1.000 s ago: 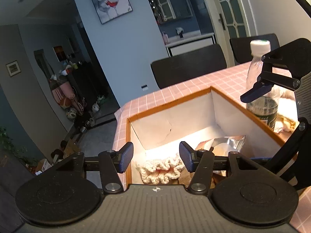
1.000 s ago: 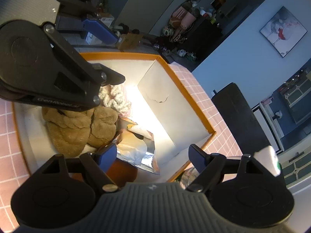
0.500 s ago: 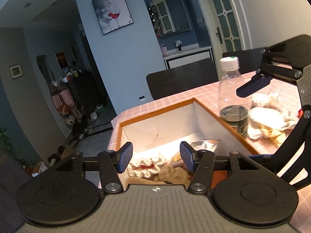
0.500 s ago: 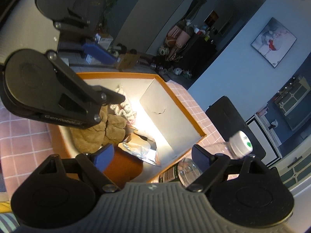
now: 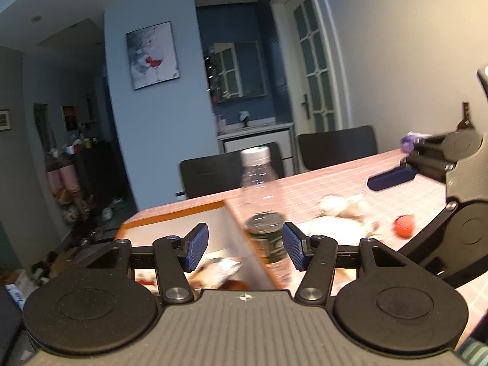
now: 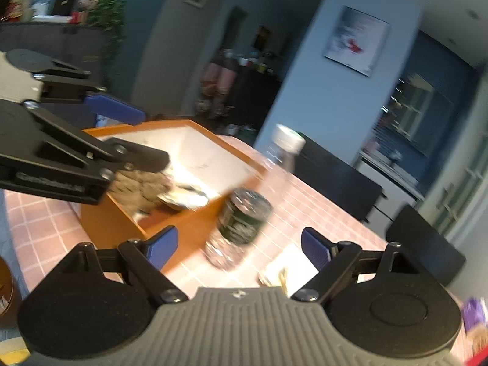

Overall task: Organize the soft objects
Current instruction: 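Open both tools over the box to drop the items, then withdraw, then move both tools back over the table toward the white pad and orange ball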

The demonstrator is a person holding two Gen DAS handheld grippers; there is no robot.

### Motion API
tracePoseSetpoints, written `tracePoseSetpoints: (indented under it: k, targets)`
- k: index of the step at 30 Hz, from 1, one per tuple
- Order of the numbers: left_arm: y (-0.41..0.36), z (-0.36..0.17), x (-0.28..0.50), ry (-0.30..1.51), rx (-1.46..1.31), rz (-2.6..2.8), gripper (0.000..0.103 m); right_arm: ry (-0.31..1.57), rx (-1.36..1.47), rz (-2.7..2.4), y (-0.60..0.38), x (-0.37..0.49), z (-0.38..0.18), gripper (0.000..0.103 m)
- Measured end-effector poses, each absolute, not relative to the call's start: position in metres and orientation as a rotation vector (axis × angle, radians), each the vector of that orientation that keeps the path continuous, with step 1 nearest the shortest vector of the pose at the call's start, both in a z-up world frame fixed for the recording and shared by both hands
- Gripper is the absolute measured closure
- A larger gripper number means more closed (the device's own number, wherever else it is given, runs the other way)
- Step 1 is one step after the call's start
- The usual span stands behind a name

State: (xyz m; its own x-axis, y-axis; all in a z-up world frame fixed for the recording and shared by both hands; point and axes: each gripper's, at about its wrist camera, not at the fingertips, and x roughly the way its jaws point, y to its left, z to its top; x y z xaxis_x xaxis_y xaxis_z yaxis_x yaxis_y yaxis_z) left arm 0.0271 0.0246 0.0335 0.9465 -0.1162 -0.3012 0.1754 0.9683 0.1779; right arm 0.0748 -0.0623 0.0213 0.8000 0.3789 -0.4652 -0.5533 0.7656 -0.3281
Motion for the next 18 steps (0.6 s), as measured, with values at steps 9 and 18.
tracePoseSetpoints:
  k: [9, 18]
  targets:
    - [-0.01, 0.015, 0.031, 0.319, 0.075, -0.272, 0.037, 0.487, -0.346, 0.385, -0.12, 0.076, -0.005, 0.016]
    - [-0.034, -0.007, 0.044, 0.394, 0.028, -0.335, 0.037, 0.563, -0.258, 0.307, -0.162, 0.083, -0.026, 0.016]
